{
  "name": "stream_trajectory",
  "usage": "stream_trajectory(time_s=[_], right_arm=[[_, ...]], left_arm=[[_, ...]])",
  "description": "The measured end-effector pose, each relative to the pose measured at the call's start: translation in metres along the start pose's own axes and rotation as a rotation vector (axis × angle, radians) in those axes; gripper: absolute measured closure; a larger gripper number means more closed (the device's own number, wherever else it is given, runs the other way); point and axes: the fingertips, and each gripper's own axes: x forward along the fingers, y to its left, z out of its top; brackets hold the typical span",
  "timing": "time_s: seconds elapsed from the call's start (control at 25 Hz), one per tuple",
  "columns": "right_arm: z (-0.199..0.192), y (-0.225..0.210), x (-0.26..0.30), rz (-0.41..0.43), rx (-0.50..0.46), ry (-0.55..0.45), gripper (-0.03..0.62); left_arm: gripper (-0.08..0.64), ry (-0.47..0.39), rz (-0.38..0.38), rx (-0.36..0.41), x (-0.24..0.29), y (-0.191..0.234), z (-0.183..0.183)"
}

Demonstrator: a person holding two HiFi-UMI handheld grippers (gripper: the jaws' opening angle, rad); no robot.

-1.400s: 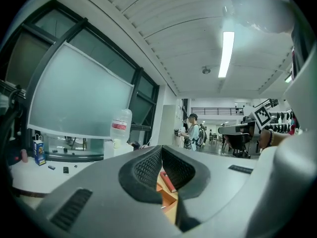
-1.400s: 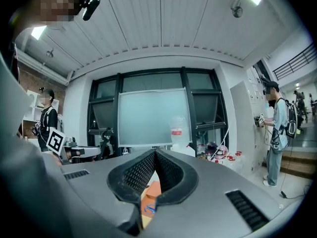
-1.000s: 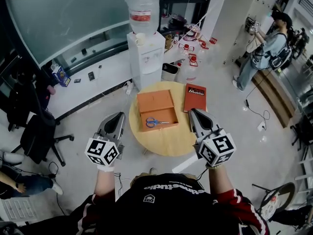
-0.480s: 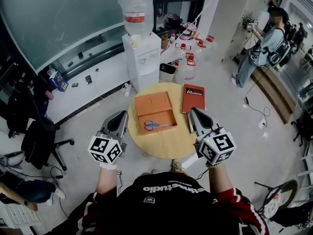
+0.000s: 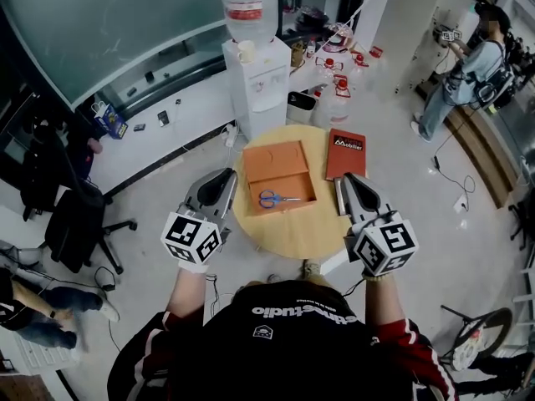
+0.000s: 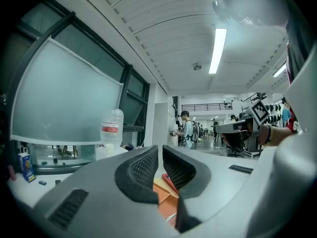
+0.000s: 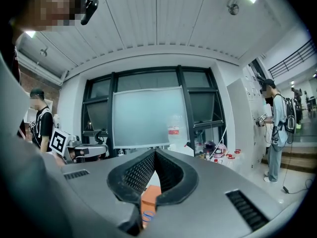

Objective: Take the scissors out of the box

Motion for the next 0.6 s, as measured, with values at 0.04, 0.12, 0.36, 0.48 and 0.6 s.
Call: stream_trajectory(time_s=[0.04,0.12,0.36,0.48,0.6], right_arm=[[-0.001,0.002,0.002,0.004,0.000,0.003,0.566],[-0.004,0.004,0.004,0.010,-0.001,0.008,0.566],[-0.009,0.004,0.009,0.024,0.008,0.014,0.565],[-0.012,-0.001,0.013,0.025,0.012,0.022,0.566],[-0.012,0.000,0.018,0.042,0.029,0.009,0.566]], left_arm=[[0.529,0.005,-0.001,0.010,0.000,0.001,-0.001],[0.472,0.016,-0.010,0.023,0.001,0.000,-0.004],[0.460,0.063,-0.045,0.127,0.009,-0.002,-0.015],[0.460,0.093,-0.081,0.180,0.021,0.001,-0.024],[0.460,0.131,-0.114,0.222,0.034,0.005,-0.037]])
